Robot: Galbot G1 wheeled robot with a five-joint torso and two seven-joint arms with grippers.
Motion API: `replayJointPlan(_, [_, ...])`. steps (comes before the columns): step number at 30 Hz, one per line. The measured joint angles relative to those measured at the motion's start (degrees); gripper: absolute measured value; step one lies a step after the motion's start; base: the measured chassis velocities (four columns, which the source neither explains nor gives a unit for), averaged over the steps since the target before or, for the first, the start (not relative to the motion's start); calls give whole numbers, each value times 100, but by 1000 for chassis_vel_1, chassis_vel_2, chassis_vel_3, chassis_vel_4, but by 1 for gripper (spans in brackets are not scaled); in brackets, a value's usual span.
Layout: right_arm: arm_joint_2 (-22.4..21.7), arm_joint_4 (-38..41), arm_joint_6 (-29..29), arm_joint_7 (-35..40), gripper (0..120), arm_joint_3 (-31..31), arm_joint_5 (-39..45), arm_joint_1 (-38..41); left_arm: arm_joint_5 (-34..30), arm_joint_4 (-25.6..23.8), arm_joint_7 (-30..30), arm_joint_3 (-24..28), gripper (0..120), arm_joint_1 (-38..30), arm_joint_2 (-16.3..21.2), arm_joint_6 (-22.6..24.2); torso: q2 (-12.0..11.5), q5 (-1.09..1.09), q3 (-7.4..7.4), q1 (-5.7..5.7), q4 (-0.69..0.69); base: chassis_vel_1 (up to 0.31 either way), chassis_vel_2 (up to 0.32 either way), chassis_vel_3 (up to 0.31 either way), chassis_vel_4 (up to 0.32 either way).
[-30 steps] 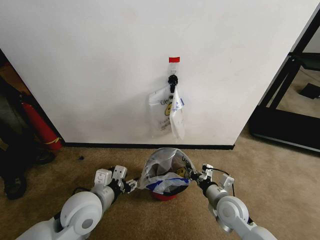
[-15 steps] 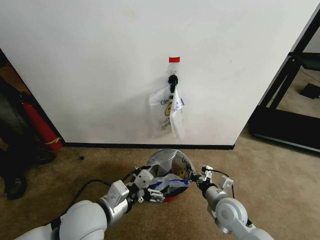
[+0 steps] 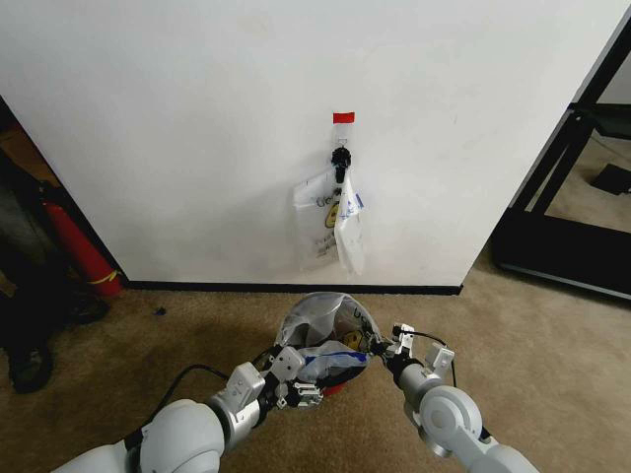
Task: Pick up the garbage bag from the wall and place it over the trash bin.
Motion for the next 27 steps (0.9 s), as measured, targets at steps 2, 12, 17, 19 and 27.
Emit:
replayJointPlan(2, [3,0,-1,2,1,0,4,-2,7,59,-16,50,79,-27,-34,-39,0,0,0,0,0,0,0,0,0])
replayJointPlan(12, [17,9,-14,-12,1,0,4,-19,-54,186,-61,10,42,-92,-200,-143,0,0,0,0,0,0,0,0,0])
replayJointPlan(17, [23,36,-15,-8,1,-4,3,-1,-66,250,-60,96,24,-76,-208,-140,0,0,0,0,0,0,0,0,0])
replayJointPlan(19, [24,43,-15,-5,1,-4,3,0,-52,281,-64,118,15,-61,-220,-140,0,0,0,0,0,0,0,0,0])
replayJointPlan(27, [47,38,-5,1,1,-5,0,2,-98,308,-233,102,0,-116,-235,-214,0,0,0,0,0,0,0,0,0])
